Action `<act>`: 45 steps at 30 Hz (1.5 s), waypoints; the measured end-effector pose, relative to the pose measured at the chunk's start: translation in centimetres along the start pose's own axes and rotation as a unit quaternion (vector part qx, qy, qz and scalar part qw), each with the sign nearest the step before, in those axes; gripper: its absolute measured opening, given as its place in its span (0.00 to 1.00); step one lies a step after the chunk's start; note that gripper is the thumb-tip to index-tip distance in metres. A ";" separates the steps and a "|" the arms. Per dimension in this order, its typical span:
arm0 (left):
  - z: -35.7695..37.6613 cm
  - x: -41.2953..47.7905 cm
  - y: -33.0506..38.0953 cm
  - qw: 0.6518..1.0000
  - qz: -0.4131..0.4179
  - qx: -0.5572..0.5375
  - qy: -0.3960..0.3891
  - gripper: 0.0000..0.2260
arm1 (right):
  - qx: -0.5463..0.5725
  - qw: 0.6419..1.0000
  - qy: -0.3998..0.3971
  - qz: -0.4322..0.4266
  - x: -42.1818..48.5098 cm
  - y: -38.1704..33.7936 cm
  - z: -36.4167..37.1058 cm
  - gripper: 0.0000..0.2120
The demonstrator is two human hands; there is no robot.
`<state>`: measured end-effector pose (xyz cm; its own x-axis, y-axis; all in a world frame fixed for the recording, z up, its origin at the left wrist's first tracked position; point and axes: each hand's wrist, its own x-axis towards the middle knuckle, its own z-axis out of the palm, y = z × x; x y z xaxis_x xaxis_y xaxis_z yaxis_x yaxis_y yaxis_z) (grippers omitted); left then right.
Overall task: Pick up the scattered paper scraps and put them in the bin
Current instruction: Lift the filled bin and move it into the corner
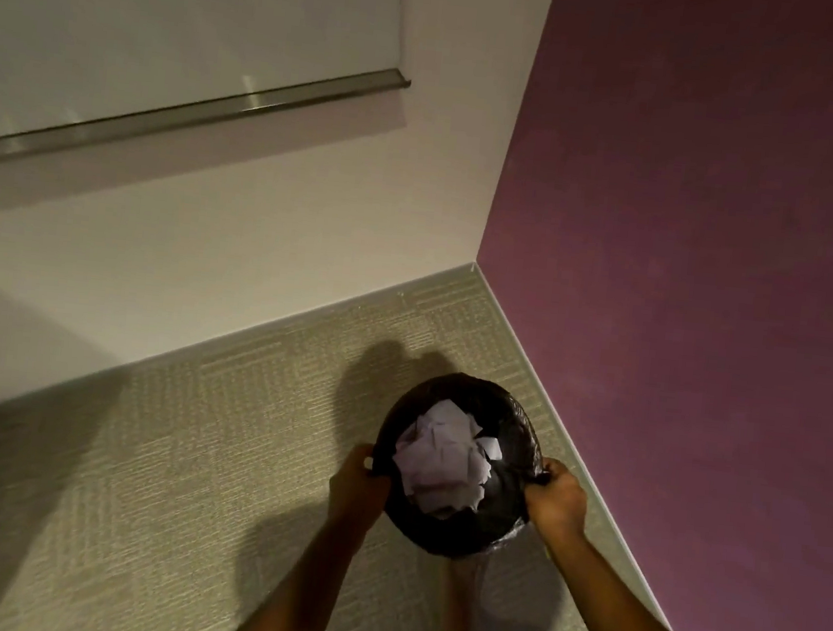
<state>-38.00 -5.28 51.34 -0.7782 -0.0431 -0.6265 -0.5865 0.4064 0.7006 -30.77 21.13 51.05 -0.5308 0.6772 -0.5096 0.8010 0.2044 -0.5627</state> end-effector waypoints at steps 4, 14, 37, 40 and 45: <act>1.5 4.8 4.4 1.000 0.011 0.018 -0.001 0.15 | 0.033 0.999 -0.006 -0.018 4.6 -3.7 -0.9 0.09; 5.1 13.9 11.9 0.999 0.028 -0.015 -0.014 0.11 | 0.150 0.978 -0.142 -0.029 14.5 -11.3 -4.0 0.22; 9.7 31.4 23.0 0.991 0.020 -0.113 -0.063 0.15 | 0.238 0.953 -0.142 0.121 33.2 -19.2 3.2 0.34; 11.0 34.4 22.3 0.991 0.003 -0.124 -0.045 0.14 | 0.253 0.950 -0.107 0.150 36.0 -19.2 6.1 0.32; 13.1 39.3 19.7 0.993 -0.030 -0.107 -0.043 0.21 | 0.279 0.949 -0.063 0.136 39.5 -19.3 10.5 0.26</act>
<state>-77.21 12.98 36.04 -0.7234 0.0206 -0.6901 -0.6731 0.2014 0.7116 -70.12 36.52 34.98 -0.3818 0.5546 -0.7393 0.6607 -0.3956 -0.6380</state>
